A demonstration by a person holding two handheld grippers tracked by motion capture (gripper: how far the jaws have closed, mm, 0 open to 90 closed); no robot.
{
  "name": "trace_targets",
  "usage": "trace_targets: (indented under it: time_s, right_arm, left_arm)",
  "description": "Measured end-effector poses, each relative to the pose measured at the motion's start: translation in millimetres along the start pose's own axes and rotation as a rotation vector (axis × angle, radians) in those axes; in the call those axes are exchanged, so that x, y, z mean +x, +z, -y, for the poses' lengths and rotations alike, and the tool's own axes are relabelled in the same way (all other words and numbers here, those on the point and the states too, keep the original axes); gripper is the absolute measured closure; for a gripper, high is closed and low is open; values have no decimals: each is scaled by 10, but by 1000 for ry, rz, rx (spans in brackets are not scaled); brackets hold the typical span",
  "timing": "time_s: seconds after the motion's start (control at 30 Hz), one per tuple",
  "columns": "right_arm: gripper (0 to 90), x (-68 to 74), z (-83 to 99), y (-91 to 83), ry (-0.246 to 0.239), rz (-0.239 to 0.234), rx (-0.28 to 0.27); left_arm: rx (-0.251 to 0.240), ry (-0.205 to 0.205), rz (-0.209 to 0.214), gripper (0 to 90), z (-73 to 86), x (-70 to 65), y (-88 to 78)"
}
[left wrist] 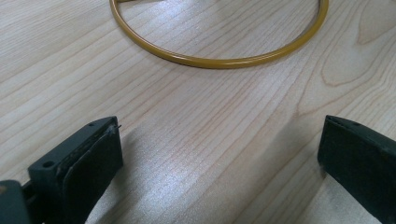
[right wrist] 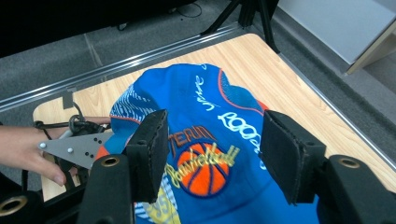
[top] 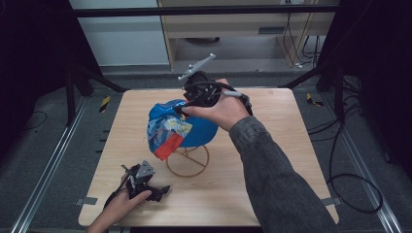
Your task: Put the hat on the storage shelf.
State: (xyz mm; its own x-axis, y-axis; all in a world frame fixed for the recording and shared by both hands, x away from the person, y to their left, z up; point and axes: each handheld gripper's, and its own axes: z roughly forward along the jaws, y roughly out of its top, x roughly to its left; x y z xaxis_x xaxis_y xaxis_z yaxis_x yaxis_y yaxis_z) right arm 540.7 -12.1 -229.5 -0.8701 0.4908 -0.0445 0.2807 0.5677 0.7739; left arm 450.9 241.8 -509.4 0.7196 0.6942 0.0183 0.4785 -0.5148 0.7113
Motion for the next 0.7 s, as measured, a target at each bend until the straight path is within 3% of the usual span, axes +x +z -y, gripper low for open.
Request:
trace_targets:
  time_s: [0.47, 0.7]
  right_arm:
    - [386, -100, 167, -249, 30, 38, -15]
    - [283, -136, 277, -425, 50, 78, -37]
  left_arm:
    - [2, 1, 1, 0, 0, 1, -2]
    - [1, 0, 1, 0, 0, 0, -1]
